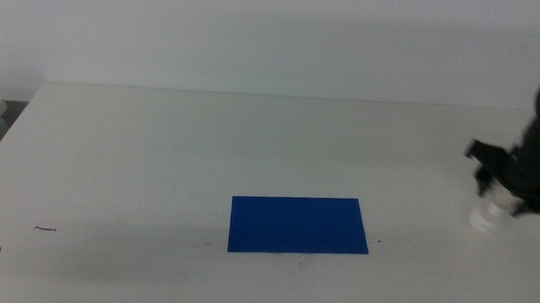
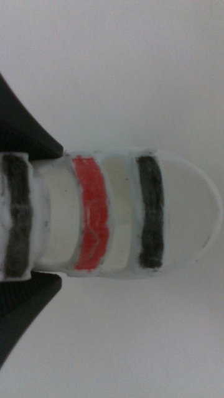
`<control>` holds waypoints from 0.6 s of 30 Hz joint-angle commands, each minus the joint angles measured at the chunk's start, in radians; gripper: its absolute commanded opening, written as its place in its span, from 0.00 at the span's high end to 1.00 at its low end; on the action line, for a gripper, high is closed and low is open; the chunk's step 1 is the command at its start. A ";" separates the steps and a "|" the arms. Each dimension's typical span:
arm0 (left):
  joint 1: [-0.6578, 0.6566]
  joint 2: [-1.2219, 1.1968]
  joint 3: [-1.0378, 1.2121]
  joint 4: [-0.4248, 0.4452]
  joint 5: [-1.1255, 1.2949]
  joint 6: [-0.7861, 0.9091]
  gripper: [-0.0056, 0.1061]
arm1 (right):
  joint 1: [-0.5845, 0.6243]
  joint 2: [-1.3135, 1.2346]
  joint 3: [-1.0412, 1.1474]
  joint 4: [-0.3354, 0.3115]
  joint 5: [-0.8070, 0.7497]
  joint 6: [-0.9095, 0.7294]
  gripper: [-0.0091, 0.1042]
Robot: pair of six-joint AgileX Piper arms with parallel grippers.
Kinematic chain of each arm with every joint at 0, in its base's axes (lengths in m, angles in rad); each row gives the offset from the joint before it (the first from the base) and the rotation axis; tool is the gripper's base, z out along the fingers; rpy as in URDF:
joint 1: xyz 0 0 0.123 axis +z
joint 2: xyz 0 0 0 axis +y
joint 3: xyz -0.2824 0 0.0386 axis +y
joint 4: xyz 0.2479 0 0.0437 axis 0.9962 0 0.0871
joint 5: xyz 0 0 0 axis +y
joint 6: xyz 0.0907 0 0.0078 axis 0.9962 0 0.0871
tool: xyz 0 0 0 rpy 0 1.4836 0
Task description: Use one arm to grab the shoe from the table and place it on the mat.
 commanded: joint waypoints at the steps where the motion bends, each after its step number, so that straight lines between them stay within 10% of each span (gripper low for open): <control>1: 0.000 0.005 0.001 -0.004 -0.012 -0.003 0.11 | 0.078 -0.036 -0.035 0.003 0.019 0.068 0.77; 18: 0.000 0.005 0.001 -0.004 -0.012 -0.003 0.11 | 0.614 0.266 -0.467 0.034 0.210 0.283 0.74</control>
